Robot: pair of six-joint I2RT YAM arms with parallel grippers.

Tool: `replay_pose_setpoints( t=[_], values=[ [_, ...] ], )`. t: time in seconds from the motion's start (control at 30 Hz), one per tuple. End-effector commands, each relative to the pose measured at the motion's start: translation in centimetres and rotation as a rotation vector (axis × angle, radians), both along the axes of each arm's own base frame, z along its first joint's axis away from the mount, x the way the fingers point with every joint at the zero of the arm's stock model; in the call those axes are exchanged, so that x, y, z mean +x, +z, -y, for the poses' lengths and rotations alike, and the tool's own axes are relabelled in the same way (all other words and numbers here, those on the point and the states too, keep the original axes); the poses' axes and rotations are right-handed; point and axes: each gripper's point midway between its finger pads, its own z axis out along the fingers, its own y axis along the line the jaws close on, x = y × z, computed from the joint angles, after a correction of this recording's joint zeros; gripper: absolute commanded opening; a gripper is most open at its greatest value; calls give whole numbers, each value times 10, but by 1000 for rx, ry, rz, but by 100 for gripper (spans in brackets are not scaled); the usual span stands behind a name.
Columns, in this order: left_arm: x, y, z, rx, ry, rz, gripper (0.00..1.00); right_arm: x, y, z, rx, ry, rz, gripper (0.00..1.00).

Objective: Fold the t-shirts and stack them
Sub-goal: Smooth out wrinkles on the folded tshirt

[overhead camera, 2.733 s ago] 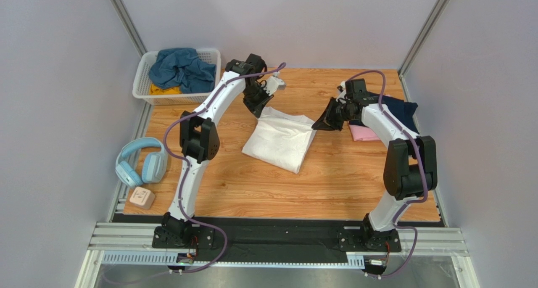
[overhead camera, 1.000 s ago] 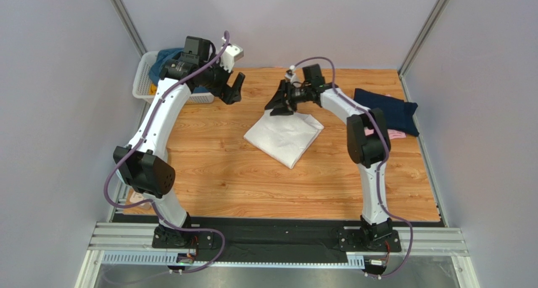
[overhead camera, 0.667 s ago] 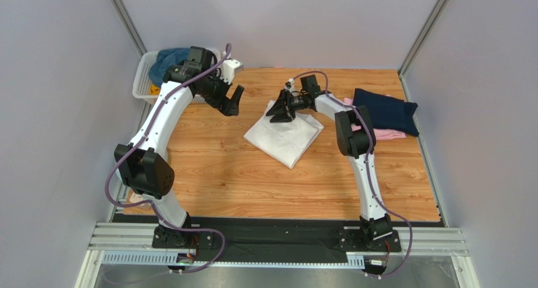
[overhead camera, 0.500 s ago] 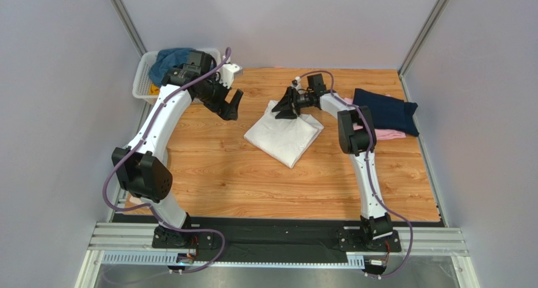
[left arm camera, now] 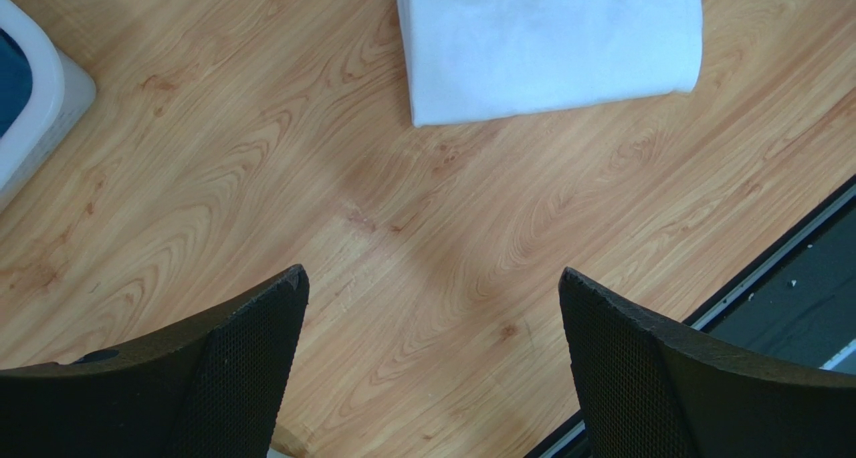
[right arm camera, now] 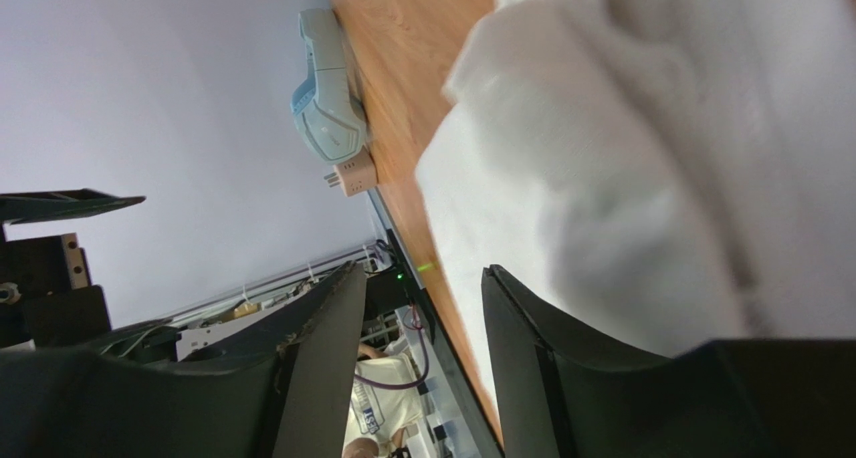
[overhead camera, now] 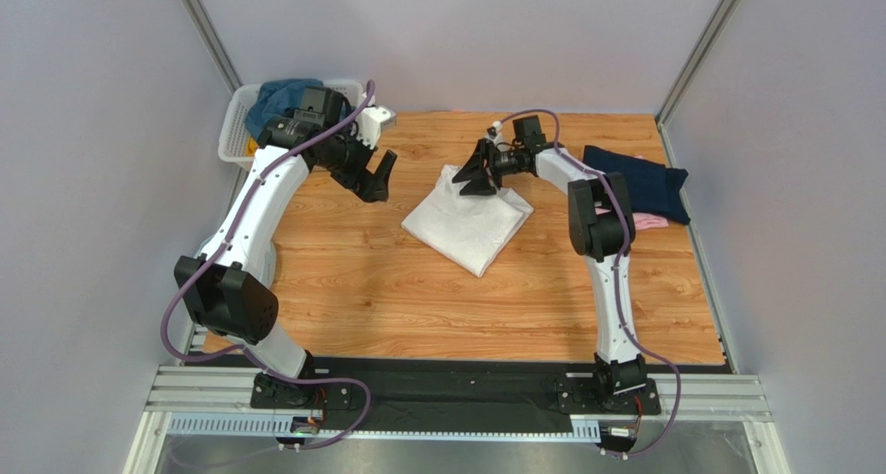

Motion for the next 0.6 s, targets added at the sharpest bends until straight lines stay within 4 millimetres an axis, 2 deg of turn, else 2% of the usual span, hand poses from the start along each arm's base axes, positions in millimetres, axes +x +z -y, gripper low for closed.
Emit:
replay_pose_setpoints(
  t=[0.0, 0.03, 0.1, 0.17, 0.23, 0.27, 0.33, 0.37, 0.47, 0.5, 0.57],
  values=[
    [-10, 25, 1, -34, -12, 55, 100, -9, 106, 18, 1, -30, 233, 54],
    [-12, 24, 0, -35, -11, 50, 100, -20, 108, 22, -11, -36, 230, 54],
    [-13, 27, 0, -38, -9, 54, 100, -29, 99, 25, -30, -42, 211, 54],
    [-14, 26, 1, -39, -8, 45, 100, -43, 73, 29, -46, -34, 139, 54],
    [-16, 26, 1, -43, -7, 40, 100, -47, 55, 31, -62, -44, 117, 53],
    [-17, 26, 1, -45, -8, 37, 100, -54, 35, 32, -75, -46, 68, 53],
    [-18, 27, 2, -49, -11, 36, 100, -56, 16, 35, -83, -50, 46, 53],
    [-19, 27, 1, -47, -12, 33, 100, -57, 0, 37, -89, -56, 16, 53],
    [-21, 24, 0, -39, -15, 22, 100, -54, -19, 45, -92, -73, -9, 52],
    [-22, 23, 0, -38, -17, 18, 100, -55, -32, 46, -97, -74, -34, 52],
    [-22, 22, -1, -32, -16, 16, 100, -54, -39, 52, -100, -84, -53, 52]
  ],
)
